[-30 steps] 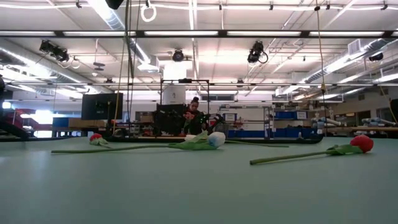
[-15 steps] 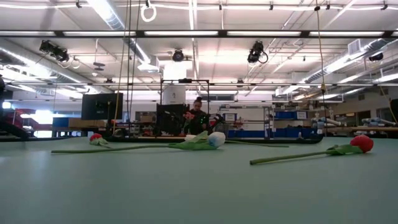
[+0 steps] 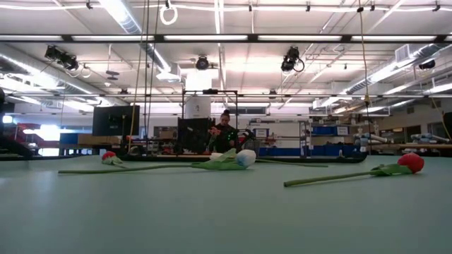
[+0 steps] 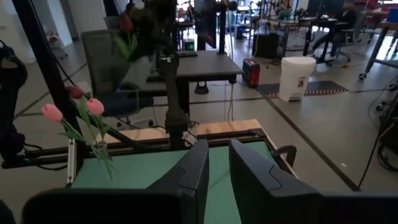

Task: Sort flowers into vase by color
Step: Put the dark red flower into the transparent vase

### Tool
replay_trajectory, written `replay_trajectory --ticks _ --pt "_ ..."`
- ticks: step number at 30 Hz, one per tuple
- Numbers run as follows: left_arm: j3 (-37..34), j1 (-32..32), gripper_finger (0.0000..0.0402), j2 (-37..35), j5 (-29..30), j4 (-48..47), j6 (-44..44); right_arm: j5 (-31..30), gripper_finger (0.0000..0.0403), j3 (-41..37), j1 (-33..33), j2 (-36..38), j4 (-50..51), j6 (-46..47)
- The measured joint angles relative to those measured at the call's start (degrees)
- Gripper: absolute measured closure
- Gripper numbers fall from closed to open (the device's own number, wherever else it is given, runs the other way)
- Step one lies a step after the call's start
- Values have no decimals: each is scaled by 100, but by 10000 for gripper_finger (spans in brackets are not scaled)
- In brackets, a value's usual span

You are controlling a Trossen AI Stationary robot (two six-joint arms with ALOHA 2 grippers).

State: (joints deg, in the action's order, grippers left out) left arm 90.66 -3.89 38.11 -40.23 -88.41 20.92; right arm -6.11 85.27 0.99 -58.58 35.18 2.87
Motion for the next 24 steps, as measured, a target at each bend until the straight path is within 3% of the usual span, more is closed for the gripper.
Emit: replay_trajectory --ticks 6,12,18,24 --pt "-21 3 390 -614 -146 274 -167 2 330 0 0 -211 -31 -1" --pt "-197 -3 390 -397 -170 700 -434 4 330 0 0 -433 -76 -1" --pt "-1170 -4 390 -364 -642 1927 -957 4 330 0 0 -691 -88 -1" --pt "-1343 -5 390 -382 -544 1739 -635 4 330 0 -1 -993 -93 -2"
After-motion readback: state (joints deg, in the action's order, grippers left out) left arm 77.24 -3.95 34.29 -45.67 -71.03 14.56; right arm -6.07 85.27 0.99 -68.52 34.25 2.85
